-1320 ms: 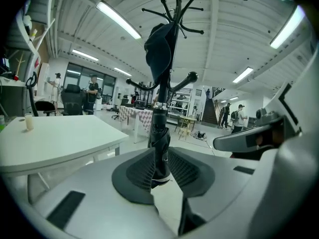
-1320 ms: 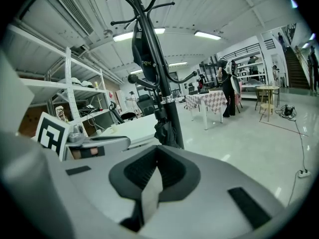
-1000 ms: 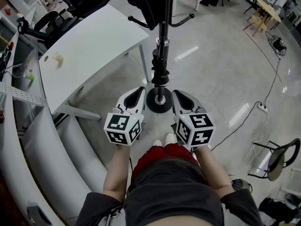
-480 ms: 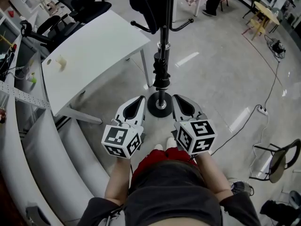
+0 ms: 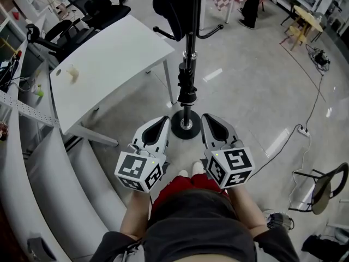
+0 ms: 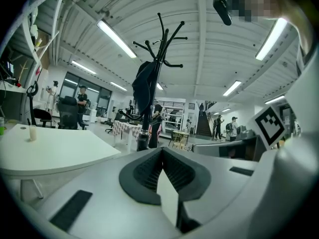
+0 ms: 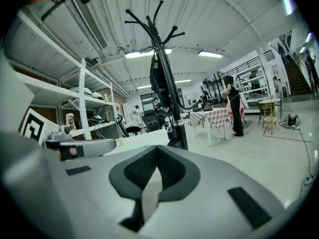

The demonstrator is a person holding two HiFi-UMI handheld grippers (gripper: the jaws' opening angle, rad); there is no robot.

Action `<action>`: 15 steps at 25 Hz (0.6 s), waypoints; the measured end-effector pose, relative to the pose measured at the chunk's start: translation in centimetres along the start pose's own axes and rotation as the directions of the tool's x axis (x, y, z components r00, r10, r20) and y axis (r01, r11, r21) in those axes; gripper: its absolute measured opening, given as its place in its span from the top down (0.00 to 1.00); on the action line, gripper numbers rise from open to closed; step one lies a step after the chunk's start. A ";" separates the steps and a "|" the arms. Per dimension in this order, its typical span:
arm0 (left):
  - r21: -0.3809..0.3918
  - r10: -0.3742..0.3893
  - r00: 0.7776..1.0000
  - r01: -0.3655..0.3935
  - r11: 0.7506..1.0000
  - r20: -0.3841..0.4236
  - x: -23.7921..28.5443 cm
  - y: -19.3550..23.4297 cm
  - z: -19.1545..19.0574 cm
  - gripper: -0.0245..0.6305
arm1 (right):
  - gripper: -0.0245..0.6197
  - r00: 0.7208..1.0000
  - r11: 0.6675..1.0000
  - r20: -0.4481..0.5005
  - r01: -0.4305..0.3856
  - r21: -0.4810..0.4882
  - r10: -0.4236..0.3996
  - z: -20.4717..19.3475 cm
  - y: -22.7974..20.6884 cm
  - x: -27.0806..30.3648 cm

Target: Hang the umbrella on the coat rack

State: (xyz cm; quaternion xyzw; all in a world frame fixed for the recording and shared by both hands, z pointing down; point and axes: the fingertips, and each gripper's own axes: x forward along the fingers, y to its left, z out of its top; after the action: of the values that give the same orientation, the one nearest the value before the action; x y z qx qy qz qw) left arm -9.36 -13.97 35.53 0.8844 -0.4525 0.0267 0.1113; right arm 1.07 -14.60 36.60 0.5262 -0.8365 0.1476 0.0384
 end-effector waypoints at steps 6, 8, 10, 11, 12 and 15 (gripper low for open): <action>-0.013 -0.001 1.000 0.001 1.000 -0.005 -0.8 -0.6 -0.2 0.94 | 0.93 0.998 0.999 0.057 -0.029 -0.019 0.030 1.2 0.9 -1.8; -0.018 -0.005 1.000 0.005 1.000 -0.002 -1.0 -0.7 -0.2 0.94 | 0.93 0.997 0.999 0.074 -0.031 -0.026 0.033 1.6 1.1 -2.1; -0.026 -0.009 1.000 0.010 1.000 0.006 -1.3 -0.8 0.0 0.94 | 0.93 0.995 0.999 0.090 -0.031 -0.036 0.034 1.9 1.3 -2.6; -0.026 -0.011 1.000 0.011 1.000 0.010 -1.4 -0.9 0.2 0.94 | 0.93 0.994 0.999 0.098 -0.032 -0.042 0.036 2.1 1.4 -2.8; -0.024 -0.011 1.000 0.012 1.000 0.015 -1.6 -1.1 0.3 0.94 | 0.93 0.993 0.998 0.107 -0.035 -0.050 0.040 2.3 1.6 -3.0; -0.014 -0.010 1.000 0.010 1.000 0.024 -2.1 -1.4 0.8 0.94 | 0.93 0.990 0.997 0.126 -0.052 -0.059 0.059 2.8 2.4 -3.7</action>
State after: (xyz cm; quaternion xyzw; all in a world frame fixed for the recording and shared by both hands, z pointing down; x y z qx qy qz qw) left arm -9.54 -11.70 34.15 0.8862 -0.4494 0.0122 0.1122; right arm 0.80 -11.17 32.62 0.5097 -0.8555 0.0911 -0.0048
